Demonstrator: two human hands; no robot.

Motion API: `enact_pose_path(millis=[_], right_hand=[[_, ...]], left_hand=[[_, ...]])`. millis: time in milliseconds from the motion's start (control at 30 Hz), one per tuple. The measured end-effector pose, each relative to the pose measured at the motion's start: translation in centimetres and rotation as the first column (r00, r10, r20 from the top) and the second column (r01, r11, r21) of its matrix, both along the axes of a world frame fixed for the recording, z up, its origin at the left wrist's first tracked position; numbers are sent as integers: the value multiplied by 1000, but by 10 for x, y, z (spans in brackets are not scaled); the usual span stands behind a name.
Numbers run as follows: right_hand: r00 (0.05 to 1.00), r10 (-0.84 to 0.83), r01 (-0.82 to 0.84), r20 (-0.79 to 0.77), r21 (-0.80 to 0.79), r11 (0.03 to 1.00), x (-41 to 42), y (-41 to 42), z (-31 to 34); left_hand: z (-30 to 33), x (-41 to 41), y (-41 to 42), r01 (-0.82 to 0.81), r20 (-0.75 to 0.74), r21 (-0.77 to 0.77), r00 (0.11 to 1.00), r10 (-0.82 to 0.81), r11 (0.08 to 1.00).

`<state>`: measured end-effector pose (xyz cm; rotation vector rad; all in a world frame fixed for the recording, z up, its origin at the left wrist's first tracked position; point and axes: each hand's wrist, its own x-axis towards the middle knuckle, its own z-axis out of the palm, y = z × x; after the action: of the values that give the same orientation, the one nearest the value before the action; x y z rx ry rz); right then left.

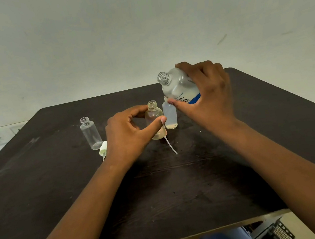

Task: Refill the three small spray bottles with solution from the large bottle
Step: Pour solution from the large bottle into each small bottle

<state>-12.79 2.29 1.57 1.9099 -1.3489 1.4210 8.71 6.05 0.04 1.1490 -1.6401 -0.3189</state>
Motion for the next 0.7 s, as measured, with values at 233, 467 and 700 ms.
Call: enact_pose_path(millis=[233, 467, 700], right_hand=[[1000, -2, 2, -20, 4, 1000, 1, 0, -2], [999, 3, -3, -33, 7, 1000, 2, -1, -3], [999, 9, -9, -33, 14, 1000, 2, -2, -4]], left_hand=[[-4, -1, 0, -18, 61, -39, 998, 21, 999], [-5, -1, 0, -40, 57, -57, 997, 43, 998], [-6, 0, -1, -42, 72, -53, 996, 45, 998]])
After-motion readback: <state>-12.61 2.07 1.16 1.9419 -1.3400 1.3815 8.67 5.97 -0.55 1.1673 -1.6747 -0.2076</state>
